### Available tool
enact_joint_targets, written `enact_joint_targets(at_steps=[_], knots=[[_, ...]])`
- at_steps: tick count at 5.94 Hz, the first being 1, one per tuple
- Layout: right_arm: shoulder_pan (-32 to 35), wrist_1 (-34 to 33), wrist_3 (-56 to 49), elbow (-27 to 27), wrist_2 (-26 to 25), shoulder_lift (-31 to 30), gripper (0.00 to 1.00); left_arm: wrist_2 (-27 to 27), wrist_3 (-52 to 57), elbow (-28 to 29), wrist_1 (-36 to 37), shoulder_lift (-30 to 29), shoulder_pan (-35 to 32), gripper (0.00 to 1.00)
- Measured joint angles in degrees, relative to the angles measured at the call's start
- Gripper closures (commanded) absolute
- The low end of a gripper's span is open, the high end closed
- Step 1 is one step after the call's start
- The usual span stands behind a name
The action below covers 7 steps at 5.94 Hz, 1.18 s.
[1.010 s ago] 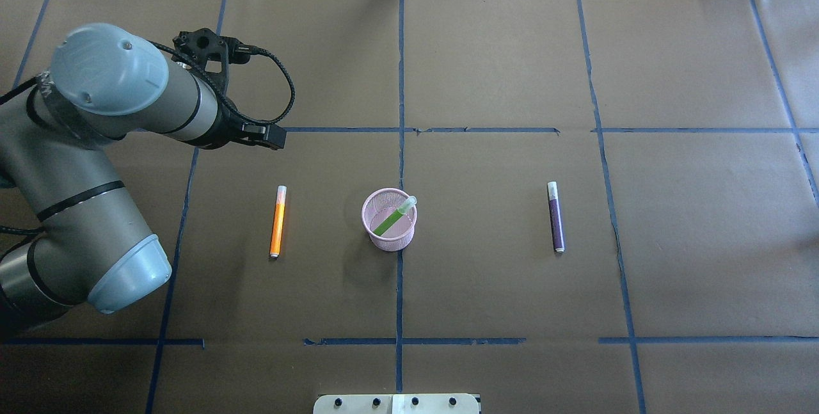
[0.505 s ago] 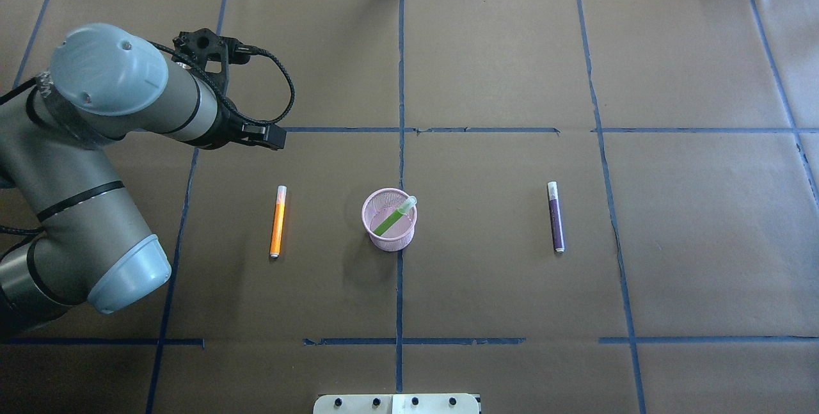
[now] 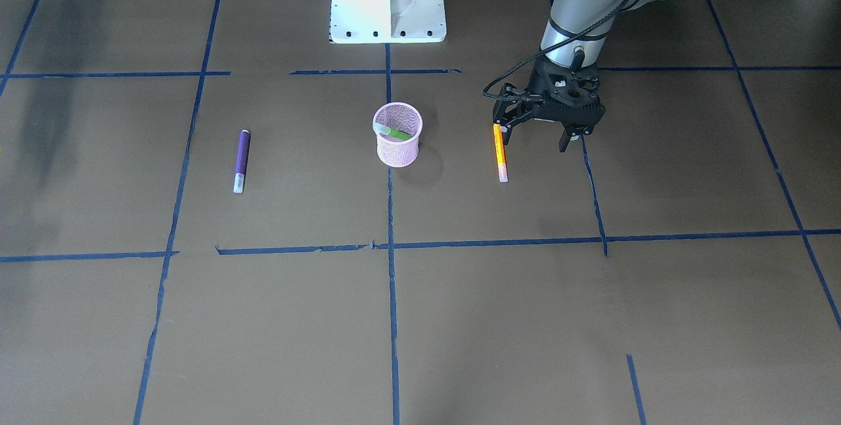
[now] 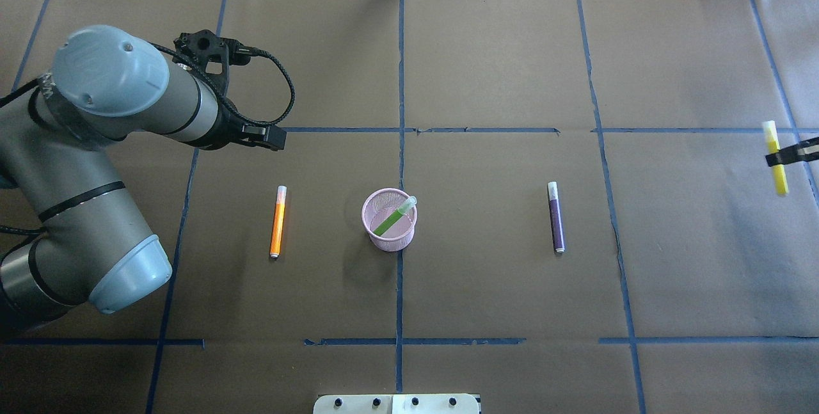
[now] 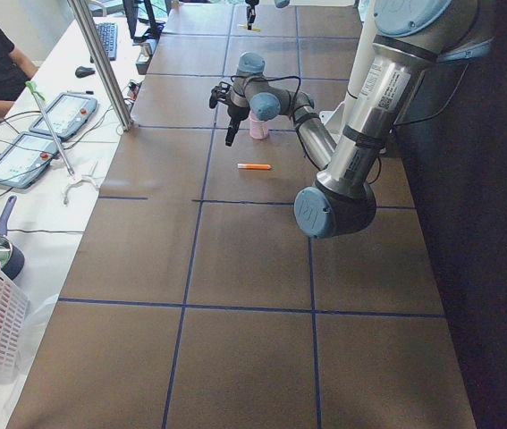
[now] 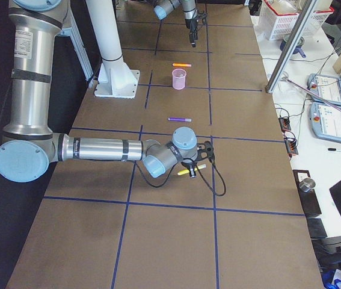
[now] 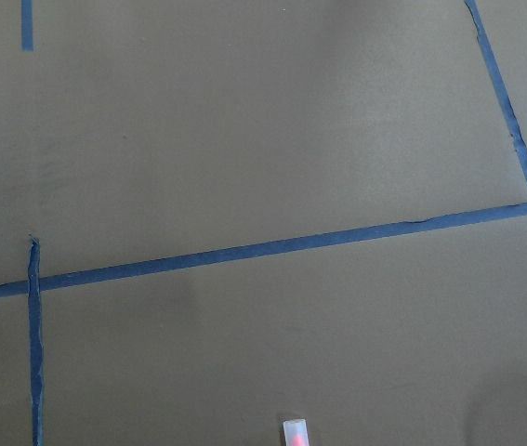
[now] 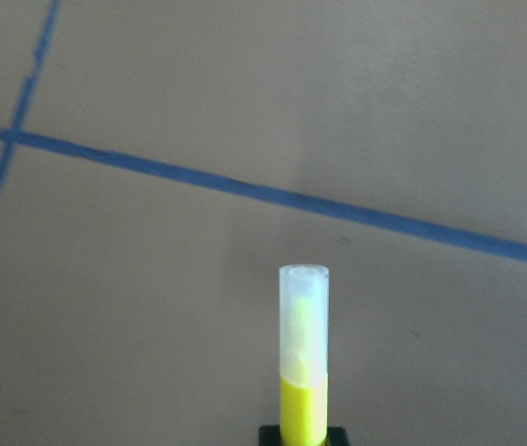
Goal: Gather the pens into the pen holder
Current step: 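Bring the yellow highlighter in with the right gripper toward the cup, then lower the yellow highlighter into the cup with the right gripper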
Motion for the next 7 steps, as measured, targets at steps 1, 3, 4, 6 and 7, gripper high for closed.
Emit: enact_joint_targets(at_steps=[1, 3, 4, 6, 7], knots=[[-4.57, 1.42, 10.80, 2.80, -2.39, 4.77, 1.00, 0.00, -0.03, 0.07, -0.02, 0.00, 0.00, 0.00], [-14.69, 1.45, 29.07, 7.64, -12.60, 15.68, 1.00, 0.00, -0.13, 0.39, -0.10, 0.00, 0.01, 0.00], [-22.02, -0.53, 35.46, 10.58, -23.47, 20.34, 1.00, 0.00, -0.19, 0.58, -0.11, 0.00, 0.01, 0.00], [-35.93, -13.71, 42.88, 15.53, -44.60, 30.78, 1.00, 0.00, -0.37, 0.66, -0.12, 0.06, 0.17, 0.00], [-41.22, -18.02, 45.01, 16.19, -52.31, 34.32, 1.00, 0.00, -0.50, 0.67, -0.12, 0.08, 0.20, 0.00]])
